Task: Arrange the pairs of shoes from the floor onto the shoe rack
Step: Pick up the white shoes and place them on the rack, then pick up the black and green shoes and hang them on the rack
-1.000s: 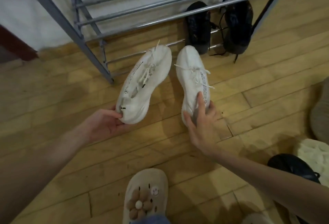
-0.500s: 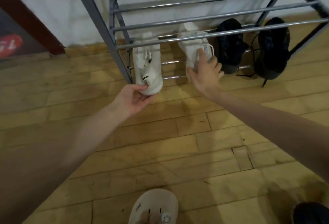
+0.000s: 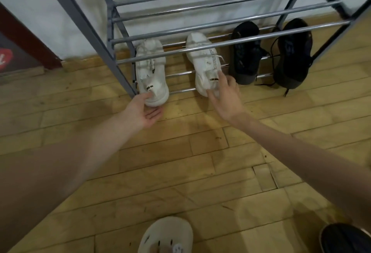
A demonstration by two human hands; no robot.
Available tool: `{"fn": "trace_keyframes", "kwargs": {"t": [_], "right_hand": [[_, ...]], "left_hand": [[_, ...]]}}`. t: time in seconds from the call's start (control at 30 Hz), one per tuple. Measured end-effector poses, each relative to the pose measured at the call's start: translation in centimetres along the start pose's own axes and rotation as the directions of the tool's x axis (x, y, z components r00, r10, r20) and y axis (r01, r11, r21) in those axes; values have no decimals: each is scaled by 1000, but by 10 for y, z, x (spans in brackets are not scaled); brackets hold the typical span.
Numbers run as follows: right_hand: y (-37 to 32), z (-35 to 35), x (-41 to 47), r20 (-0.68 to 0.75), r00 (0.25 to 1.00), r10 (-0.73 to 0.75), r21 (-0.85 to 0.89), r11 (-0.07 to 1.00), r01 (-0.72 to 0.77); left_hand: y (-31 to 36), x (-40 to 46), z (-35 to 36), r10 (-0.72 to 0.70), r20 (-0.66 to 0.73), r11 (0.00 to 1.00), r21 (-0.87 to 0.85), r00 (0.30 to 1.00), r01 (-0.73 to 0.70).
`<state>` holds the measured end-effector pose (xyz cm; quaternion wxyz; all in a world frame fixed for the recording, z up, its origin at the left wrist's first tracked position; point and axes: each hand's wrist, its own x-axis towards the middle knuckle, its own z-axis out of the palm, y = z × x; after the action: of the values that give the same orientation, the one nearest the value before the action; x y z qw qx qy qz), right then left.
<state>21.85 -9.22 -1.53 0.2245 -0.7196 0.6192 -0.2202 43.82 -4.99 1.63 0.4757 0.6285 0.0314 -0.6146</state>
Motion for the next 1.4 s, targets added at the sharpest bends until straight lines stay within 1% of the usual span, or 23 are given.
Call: {"fn": "trace_keyframes", "kwargs": {"t": [0.1,0.17,0.2,0.23,0.3,0.33,0.37,0.43,0.5,0.57,0.63,0.73,0.8,0.9,0.97,1.0,1.07,1.13,1.17,1.23,1.3,1.33,1.4], "right_hand": [[22,-16,-40,54,998,-32,26,999,31],[42,-32,-64,94,995,18,-10,1000,-17],[52,-42,-75,102,993,54,-34,998,-51],[63,-53,-86,101,991,85,-52,995,-80],[85,-79,-108,78,987,140,-68,989,-134],[96,-93,-120,62,982,179,-72,982,-175],[106,-109,-133,41,972,232,-67,971,-229],[126,-139,-166,-4,929,370,-9,929,-370],[141,-163,-208,-71,857,510,118,858,-500],[151,-177,-253,-185,758,625,240,777,-582],[157,-181,-294,-265,646,716,328,697,-638],[158,-171,-340,-317,529,787,412,616,-671],[155,-161,-364,-348,490,799,384,598,-704],[149,-149,-389,-372,457,808,352,578,-736],[148,-148,-402,-348,445,826,302,547,-780],[148,-147,-408,-321,452,833,262,536,-802],[150,-148,-418,-258,491,832,129,534,-836],[152,-150,-425,-187,527,829,-29,532,-846],[153,-152,-427,-146,532,834,-77,526,-847],[155,-157,-429,-77,535,842,-90,528,-844],[157,-165,-427,-55,537,842,-46,535,-844],[157,-170,-424,-49,529,847,-16,529,-849],[155,-177,-418,-58,526,849,39,528,-848]], "left_hand": [[-19,-11,2,-57,-34,978,197,998,63],[-42,-16,10,-80,-5,899,431,997,74],[-56,-16,17,-60,33,823,568,998,31],[-69,-17,25,-29,96,720,692,995,-46],[-96,-19,47,30,257,495,836,966,-238],[-109,-20,60,37,338,388,862,940,-326],[-122,-24,74,8,414,290,870,910,-398],[-151,-33,103,-115,531,128,846,840,-517],[-182,-47,125,-244,613,19,778,751,-628],[-209,-66,139,-364,661,-43,692,656,-721],[-232,-82,149,-464,682,-43,620,565,-784],[-261,-102,159,-541,689,1,574,482,-819],[-281,-112,165,-585,669,23,579,459,-815],[-305,-122,174,-629,642,-33,542,439,-840],[-314,-125,179,-641,632,-45,536,436,-843],[-318,-126,181,-642,627,-42,546,442,-837],[-322,-126,183,-649,610,-45,565,454,-824],[-324,-123,184,-670,561,-59,614,487,-787],[-325,-120,185,-684,523,-58,656,508,-753],[-323,-117,186,-717,461,-30,729,523,-684],[-319,-117,187,-730,464,8,740,502,-672],[-317,-118,187,-727,481,44,744,489,-666],[-309,-121,186,-719,532,155,751,448,-642]]}}
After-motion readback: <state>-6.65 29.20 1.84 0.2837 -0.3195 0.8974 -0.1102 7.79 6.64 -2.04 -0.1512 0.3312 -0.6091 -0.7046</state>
